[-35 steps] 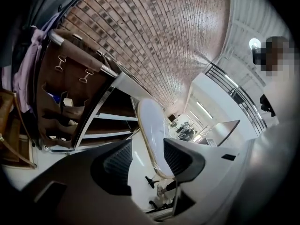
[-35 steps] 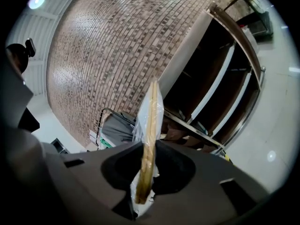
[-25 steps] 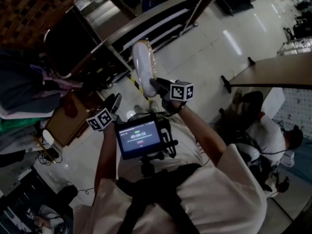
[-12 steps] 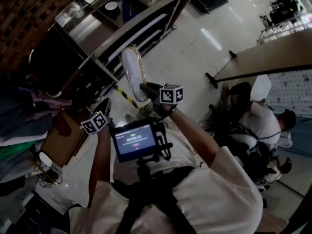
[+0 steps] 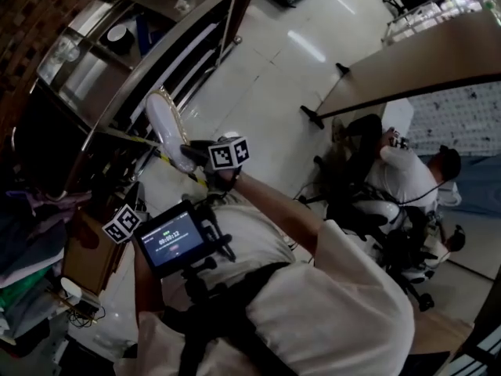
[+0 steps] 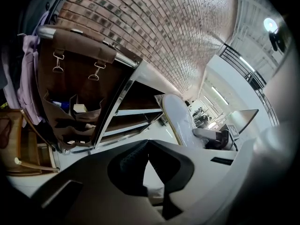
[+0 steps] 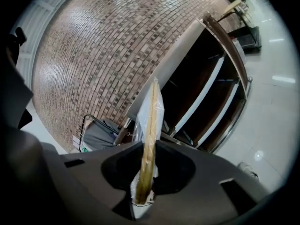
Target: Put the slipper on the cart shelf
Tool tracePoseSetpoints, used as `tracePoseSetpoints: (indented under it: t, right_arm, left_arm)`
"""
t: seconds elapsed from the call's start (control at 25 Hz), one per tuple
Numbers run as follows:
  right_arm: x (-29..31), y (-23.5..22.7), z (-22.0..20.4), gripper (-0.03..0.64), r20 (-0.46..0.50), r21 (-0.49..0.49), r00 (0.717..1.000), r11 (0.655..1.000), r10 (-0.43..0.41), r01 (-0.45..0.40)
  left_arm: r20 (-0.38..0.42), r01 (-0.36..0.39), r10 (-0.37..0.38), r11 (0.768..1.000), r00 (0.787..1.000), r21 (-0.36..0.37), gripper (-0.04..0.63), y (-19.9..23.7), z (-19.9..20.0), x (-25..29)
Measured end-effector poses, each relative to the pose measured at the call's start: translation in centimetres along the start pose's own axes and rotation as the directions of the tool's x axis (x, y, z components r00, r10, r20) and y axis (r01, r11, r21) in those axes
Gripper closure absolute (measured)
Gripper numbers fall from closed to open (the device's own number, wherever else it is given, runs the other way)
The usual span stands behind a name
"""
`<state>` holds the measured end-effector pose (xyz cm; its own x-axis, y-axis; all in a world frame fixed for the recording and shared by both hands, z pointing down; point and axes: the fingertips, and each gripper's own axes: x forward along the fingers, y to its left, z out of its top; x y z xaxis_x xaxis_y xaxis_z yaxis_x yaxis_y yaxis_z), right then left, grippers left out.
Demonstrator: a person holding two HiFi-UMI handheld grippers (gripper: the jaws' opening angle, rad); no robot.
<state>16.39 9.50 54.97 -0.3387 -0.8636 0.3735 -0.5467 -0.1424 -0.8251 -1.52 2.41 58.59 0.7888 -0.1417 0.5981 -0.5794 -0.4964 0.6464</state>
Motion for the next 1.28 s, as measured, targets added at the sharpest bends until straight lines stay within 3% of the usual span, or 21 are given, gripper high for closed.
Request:
tracePoseSetpoints:
  t: [0.2, 0.6, 1.0, 1.28]
  right_arm:
    - [-0.1, -2.6, 3.2, 0.537, -0.043, 0.001, 0.999, 1.0, 0.013, -0.013]
    - [-0.4, -8.3, 7.5, 0.537, -0.153, 0.024, 0.988, 0.999, 0.035, -0.031]
    - [4.4, -14.1, 8.4, 0.537, -0.331, 0.023, 0.942, 0.999, 0.052, -0.047]
    - [10.4, -15.9, 8.1, 0.537, -0.391, 0.054, 0.916, 0.996, 0.085, -0.069]
  left_arm:
    - [-0.009, -0.006, 0.006, 1.0, 1.0, -0.005, 0.595, -4.0, 1.2, 3.1]
    - [0.046, -0.079, 0.083, 0.993, 0.995, -0.084, 0.595, -6.0, 2.2, 8.8]
    - [0.13, -0.183, 0.209, 0.965, 0.969, -0.19, 0.595, -6.2, 2.0, 9.1]
    - [0.138, -0.27, 0.298, 0.943, 0.944, -0.194, 0.595, -4.8, 1.3, 8.0]
